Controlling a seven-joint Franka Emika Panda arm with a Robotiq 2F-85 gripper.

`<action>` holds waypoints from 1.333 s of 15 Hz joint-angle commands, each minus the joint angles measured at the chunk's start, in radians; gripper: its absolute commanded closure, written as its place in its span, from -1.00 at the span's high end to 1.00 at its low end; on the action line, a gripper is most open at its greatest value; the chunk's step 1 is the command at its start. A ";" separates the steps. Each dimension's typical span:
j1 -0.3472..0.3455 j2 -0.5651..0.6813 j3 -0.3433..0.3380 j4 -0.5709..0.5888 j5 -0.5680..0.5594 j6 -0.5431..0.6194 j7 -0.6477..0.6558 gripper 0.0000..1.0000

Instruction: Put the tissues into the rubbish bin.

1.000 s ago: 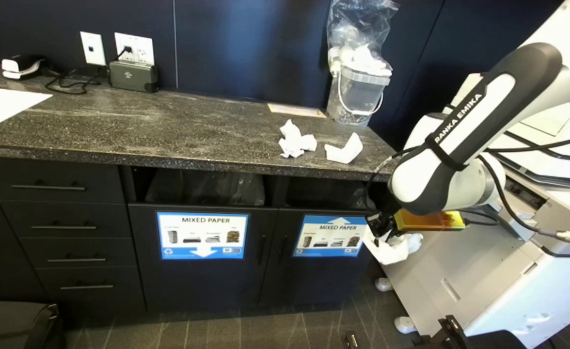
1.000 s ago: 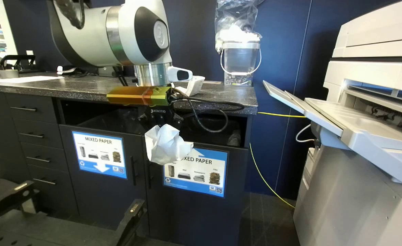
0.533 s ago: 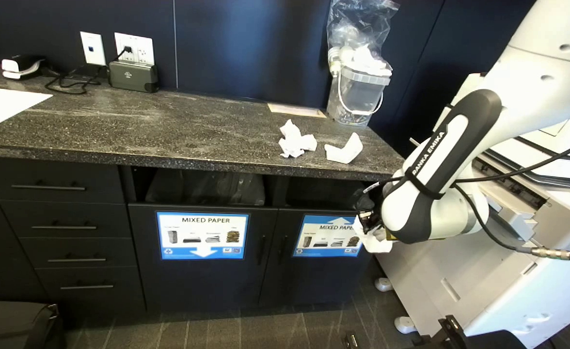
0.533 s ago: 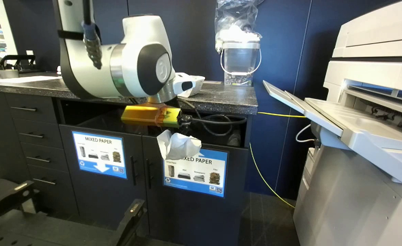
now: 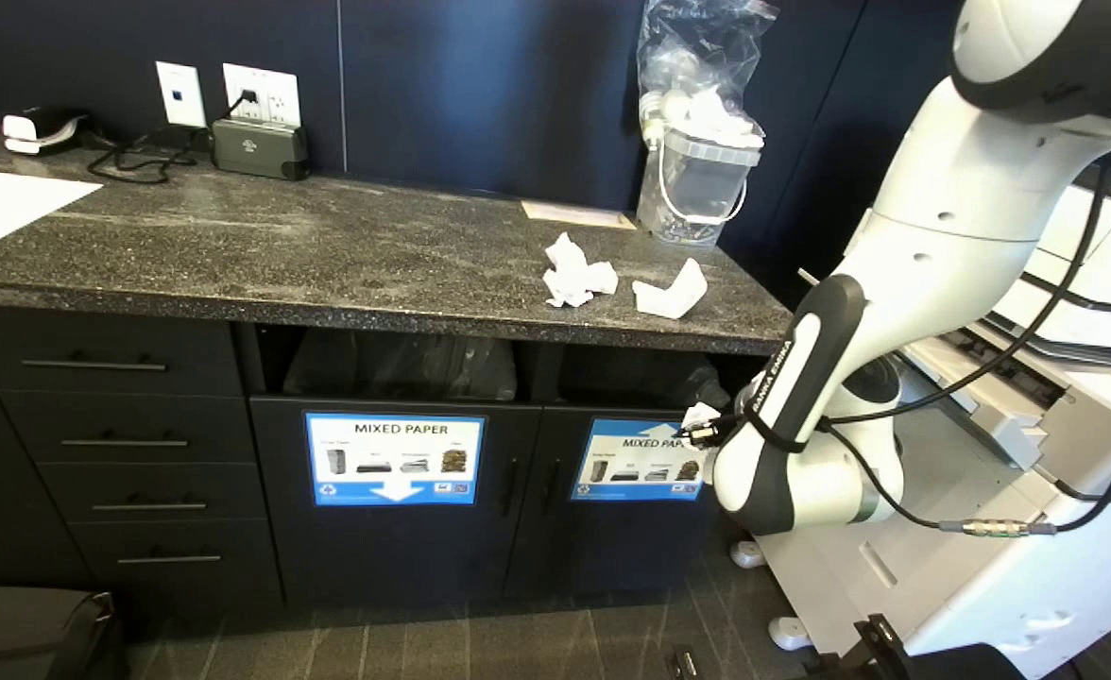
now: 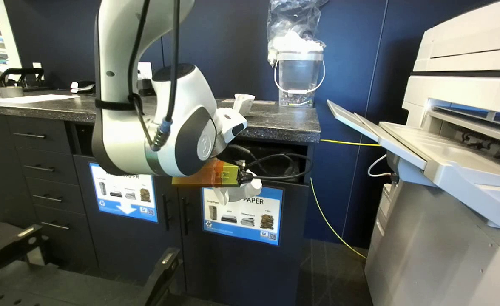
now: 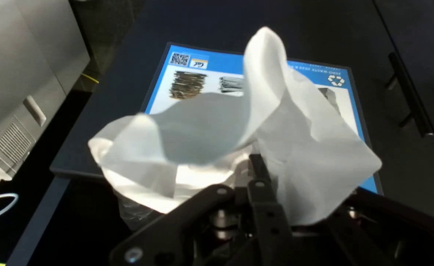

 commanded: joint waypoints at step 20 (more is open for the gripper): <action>-0.072 0.460 -0.004 0.634 0.013 0.425 -0.119 -0.81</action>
